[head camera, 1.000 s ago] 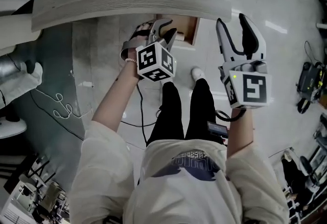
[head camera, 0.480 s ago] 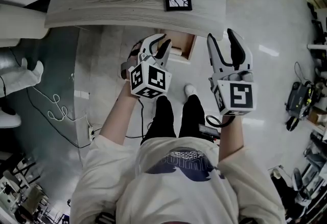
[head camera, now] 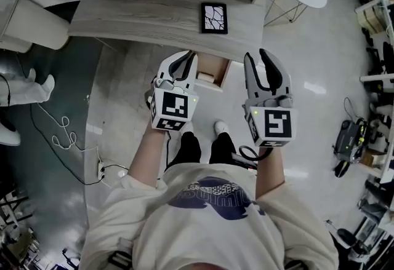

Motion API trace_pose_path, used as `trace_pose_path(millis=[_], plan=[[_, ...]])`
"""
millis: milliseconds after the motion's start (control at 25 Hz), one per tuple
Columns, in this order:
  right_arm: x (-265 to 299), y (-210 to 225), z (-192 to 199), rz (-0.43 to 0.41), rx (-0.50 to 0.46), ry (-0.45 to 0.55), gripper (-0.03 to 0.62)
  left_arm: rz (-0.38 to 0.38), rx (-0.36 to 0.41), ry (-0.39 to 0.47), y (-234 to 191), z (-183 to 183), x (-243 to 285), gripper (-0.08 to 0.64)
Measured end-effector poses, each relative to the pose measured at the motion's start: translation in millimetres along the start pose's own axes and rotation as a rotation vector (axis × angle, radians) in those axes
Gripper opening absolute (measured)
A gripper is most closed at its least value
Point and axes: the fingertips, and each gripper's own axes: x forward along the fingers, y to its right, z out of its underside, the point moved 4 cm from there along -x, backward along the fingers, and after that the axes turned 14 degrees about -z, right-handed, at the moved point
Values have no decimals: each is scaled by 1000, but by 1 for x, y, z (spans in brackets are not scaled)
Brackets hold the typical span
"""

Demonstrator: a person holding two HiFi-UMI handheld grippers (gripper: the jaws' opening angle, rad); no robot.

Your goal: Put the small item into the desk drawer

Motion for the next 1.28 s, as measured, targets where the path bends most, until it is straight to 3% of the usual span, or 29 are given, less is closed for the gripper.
trace_pose_path(millis=[240,480,760,1040,1280], plan=[[-25,-11,-21,-4,-9,16,93,-99,-107,33,-23,-35,-37,23],[-35,-13,-46,-35,-26,76,66,-154,-173,131,-37,-80,-64,20],[-44,-4,-75,-39,-26,163,3,-220,-201,288,-46,-134,-87,10],[-47,3,-95,-48,-10,240,-2,-307,-205,462,-49,-169,-110,9],[-52,9,-103,-34,-24,273,-2,-330,-206,526,-51,-183,-116,9]])
